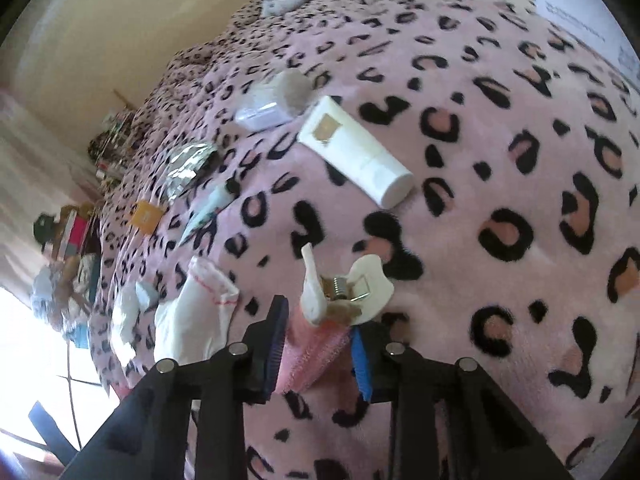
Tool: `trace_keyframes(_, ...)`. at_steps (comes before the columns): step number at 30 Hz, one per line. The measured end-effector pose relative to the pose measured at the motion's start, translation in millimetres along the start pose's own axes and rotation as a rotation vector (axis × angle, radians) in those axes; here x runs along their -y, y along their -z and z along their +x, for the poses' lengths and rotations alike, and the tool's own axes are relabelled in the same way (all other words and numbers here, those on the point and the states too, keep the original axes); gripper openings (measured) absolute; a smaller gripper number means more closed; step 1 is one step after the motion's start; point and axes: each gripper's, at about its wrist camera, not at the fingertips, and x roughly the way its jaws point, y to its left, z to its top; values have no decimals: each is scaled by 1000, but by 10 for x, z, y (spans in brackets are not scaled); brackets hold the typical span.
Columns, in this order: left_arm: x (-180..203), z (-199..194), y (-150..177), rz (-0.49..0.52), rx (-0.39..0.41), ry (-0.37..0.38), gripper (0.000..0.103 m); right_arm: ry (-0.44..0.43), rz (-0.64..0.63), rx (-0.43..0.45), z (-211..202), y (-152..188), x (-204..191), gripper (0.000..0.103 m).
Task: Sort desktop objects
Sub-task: 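Carry the red block and pink roller toward the white JINCE paper bag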
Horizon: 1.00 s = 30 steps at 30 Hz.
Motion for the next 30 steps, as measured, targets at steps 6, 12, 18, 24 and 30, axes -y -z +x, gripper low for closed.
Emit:
trace_keyframes(6,139,-205,34,25,19,7,73,41,-159,33,-86,124,-231,27)
trace_keyframes(12,259,-430,26,48,28,28,73,17,-204,56,-245,188,-341,26)
trace_keyframes(18,403,-627,-64,40,20,43,73,5,-245,71,-481,198,-448,26)
trace_keyframes(24,557,-783,-128,30,13,35,73,14,-291,87,-744,186,-506,26)
trace_keyframes(30,737,-967,-164,44,22,40,73,14,-338,113,-1042,158,-520,26)
